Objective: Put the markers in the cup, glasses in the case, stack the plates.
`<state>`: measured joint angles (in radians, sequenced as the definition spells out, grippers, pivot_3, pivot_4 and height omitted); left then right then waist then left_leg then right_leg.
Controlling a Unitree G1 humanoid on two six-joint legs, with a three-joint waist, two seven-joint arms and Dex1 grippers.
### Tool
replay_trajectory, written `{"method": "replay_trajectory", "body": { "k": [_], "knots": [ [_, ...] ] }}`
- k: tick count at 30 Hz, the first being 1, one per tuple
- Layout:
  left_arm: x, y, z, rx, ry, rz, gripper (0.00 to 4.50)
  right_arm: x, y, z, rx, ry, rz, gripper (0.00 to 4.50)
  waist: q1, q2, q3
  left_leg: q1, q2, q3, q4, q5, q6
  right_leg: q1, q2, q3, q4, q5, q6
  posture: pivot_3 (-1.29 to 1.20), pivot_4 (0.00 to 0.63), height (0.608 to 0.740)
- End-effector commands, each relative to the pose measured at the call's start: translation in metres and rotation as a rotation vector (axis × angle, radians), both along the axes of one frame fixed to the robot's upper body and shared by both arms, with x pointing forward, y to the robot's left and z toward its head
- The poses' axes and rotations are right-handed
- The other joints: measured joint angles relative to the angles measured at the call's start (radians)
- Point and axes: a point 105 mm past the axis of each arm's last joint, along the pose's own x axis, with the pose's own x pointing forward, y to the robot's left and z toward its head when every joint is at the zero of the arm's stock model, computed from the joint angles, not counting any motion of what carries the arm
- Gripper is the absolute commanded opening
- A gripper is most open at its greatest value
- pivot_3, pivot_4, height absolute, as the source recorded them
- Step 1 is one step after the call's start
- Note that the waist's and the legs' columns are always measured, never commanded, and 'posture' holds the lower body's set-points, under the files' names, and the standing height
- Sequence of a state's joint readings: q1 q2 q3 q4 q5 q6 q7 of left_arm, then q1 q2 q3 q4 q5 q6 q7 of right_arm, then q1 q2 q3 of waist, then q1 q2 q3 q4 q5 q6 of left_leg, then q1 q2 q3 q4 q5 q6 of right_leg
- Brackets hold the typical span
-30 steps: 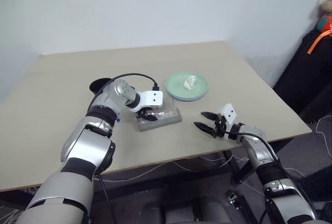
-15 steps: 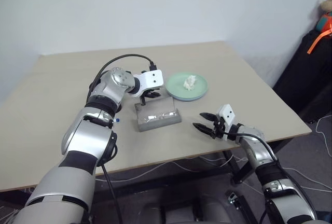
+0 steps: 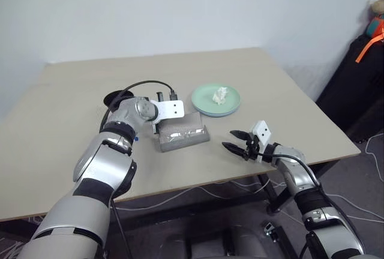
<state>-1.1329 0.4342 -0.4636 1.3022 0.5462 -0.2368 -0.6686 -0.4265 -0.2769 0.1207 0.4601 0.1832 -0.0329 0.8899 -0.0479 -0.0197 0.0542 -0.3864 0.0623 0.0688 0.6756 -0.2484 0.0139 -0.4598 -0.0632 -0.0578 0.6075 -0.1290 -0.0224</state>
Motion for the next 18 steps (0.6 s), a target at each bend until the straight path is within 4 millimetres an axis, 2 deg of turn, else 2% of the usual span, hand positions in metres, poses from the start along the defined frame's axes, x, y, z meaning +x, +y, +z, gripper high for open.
{"method": "replay_trajectory", "body": {
  "k": [1, 3, 7, 13, 18],
  "knots": [
    [-0.003, 0.001, -0.004, -0.027, 0.037, 0.017, 0.02, 0.002, 0.003, 0.016, 0.018, -0.057, 0.005, 2.91, 0.000, 0.000, 0.000, 0.000, 0.000, 0.000, 0.000, 0.000, 0.000, 0.000, 0.000, 0.000, 0.000, 0.000, 0.000, 0.00, 0.000, 0.740],
    [-0.004, -0.001, -0.002, -0.094, 0.074, 0.033, 0.02, 0.001, 0.002, 0.015, 0.018, -0.055, 0.003, 2.91, 0.000, 0.000, 0.000, 0.000, 0.000, 0.000, 0.000, 0.000, 0.000, 0.000, 0.000, 0.000, 0.000, 0.000, 0.000, 0.00, 0.000, 0.740],
    [-0.006, -0.007, 0.014, -0.271, 0.145, 0.052, 0.02, -0.001, 0.002, 0.014, 0.017, -0.050, 0.003, 2.91, 0.000, 0.000, 0.000, 0.000, 0.000, 0.000, 0.000, 0.000, 0.000, 0.000, 0.000, 0.000, 0.000, 0.000, 0.000, 0.00, 0.000, 0.740],
    [-0.013, -0.009, 0.026, -0.378, 0.230, 0.015, 0.02, 0.000, 0.004, 0.014, 0.017, -0.048, 0.009, 2.91, 0.000, 0.000, 0.000, 0.000, 0.000, 0.000, 0.001, 0.000, 0.000, 0.001, 0.000, 0.000, 0.000, 0.000, 0.000, 0.00, 0.000, 0.740],
    [-0.028, -0.017, 0.031, -0.430, 0.321, -0.112, 0.02, 0.001, 0.006, 0.015, 0.016, -0.049, 0.017, 2.91, 0.000, 0.000, 0.000, 0.000, 0.000, 0.000, 0.001, 0.000, 0.000, 0.001, 0.000, 0.000, 0.000, 0.000, 0.000, 0.00, 0.000, 0.740]
  ]
}}
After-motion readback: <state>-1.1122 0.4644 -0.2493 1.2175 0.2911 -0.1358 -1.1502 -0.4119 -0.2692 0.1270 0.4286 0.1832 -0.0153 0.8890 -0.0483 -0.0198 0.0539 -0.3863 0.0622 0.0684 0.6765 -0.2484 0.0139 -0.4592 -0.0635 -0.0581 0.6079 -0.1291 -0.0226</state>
